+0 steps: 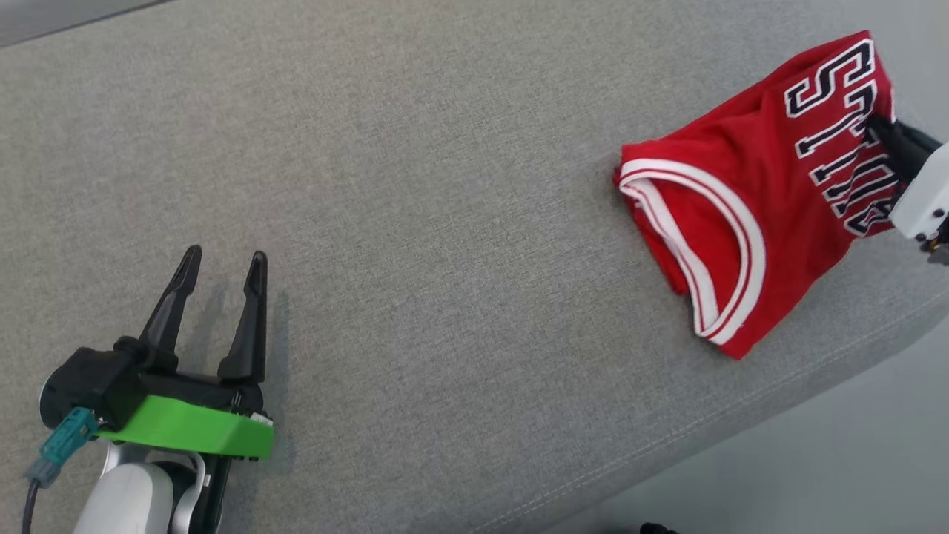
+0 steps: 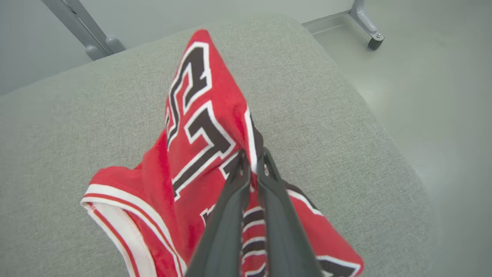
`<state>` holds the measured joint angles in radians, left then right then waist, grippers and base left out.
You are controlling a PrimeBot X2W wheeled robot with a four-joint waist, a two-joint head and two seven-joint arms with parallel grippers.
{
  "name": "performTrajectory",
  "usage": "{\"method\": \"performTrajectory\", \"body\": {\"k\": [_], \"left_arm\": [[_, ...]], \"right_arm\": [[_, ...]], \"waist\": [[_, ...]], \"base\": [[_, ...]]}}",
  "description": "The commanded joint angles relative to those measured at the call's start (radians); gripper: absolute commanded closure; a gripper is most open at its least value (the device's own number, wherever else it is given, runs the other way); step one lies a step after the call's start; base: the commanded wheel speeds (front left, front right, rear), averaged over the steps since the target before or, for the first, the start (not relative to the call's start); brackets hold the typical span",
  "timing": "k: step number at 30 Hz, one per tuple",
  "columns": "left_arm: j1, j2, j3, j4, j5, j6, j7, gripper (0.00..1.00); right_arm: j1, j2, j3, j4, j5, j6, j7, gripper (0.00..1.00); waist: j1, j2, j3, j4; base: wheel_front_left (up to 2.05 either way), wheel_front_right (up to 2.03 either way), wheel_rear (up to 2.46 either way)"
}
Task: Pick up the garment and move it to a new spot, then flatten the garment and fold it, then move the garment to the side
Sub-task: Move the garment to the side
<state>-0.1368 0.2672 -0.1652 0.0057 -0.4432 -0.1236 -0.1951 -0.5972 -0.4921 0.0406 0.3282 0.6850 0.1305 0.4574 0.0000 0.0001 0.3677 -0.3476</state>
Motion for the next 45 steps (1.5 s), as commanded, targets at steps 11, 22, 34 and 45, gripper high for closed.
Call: {"method": "performTrajectory", "body": {"k": [11, 22, 34, 45], "left_arm": [[-0.05, 0.045, 0.0, -0.059, 0.011, 0.009, 0.024, 0.0], [-0.042, 0.053, -0.001, -0.087, 0.005, 0.019, 0.026, 0.0], [-0.049, 0.025, -0.018, -0.055, -0.005, 0.023, -0.005, 0.0], [0.025, -0.02, 0.028, 0.08, -0.022, 0.05, -0.061, 0.0]], "right_arm": [[-0.213, -0.066, -0.238, 0.277, -0.294, 0.0, -0.161, 1.0], [-0.293, -0.058, -0.479, 0.484, -0.586, 0.0, -0.288, 0.0], [-0.329, -0.006, -0.444, 0.473, -0.684, 0.0, -0.415, 0.0], [-0.042, -0.014, -0.231, 0.201, -0.511, 0.0, -0.653, 0.0]], "waist": [[0.0, -0.0001, 0.188, 0.149], [0.0, -0.0001, 0.228, 0.218], [0.0, -0.0001, 0.152, 0.23], [0.0, -0.0001, -0.098, 0.329]], "base": [[0.0, 0.0, 0.0], [0.0, 0.0, 0.0], [0.0, 0.0, 0.0], [0.0, 0.0, 0.0]]}}
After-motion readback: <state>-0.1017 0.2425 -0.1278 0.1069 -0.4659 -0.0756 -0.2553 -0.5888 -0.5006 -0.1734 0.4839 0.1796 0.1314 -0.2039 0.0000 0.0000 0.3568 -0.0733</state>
